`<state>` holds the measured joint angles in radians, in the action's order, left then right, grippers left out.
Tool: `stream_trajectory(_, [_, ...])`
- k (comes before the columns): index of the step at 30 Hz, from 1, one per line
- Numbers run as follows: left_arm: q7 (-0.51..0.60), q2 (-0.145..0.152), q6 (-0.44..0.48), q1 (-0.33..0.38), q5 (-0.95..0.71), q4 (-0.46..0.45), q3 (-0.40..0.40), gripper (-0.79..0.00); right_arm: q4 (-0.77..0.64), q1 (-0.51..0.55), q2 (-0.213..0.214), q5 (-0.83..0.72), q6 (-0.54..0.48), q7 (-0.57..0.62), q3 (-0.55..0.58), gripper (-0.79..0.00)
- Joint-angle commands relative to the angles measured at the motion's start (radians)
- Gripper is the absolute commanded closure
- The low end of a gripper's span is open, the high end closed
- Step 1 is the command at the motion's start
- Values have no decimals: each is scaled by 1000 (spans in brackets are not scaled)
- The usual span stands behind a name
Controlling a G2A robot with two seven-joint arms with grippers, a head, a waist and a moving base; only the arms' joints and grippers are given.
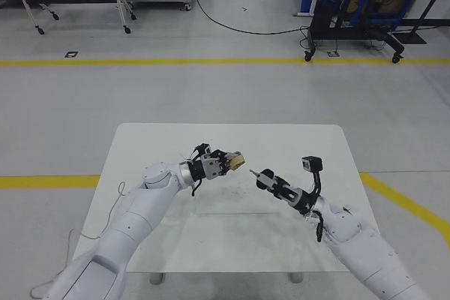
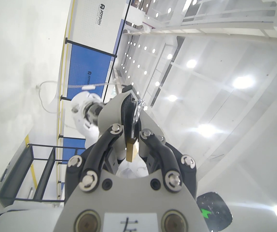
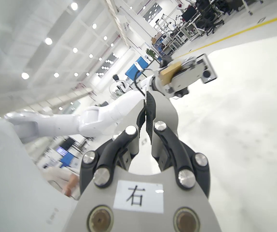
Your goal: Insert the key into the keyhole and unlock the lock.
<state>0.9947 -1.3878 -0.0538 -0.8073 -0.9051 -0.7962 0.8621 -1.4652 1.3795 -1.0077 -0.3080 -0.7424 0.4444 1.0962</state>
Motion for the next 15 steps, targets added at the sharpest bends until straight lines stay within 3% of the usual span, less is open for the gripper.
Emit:
stream_trajectory(1, [-61,-8,-29,3,12,-18,-14,0,-49,35,10,-104,106,6,55,0])
stream_trajectory(4, [-128,-16,-47,9,48,-38,-32,0,-121,90,21,-85,227,-18,108,0])
stream_trajectory(8, [-172,-21,-50,8,71,-55,-34,0,-196,141,27,-23,287,-58,150,0])
stream_trajectory(15, [-208,-14,-39,-2,117,-70,-8,0,-184,93,26,-18,427,-12,175,0])
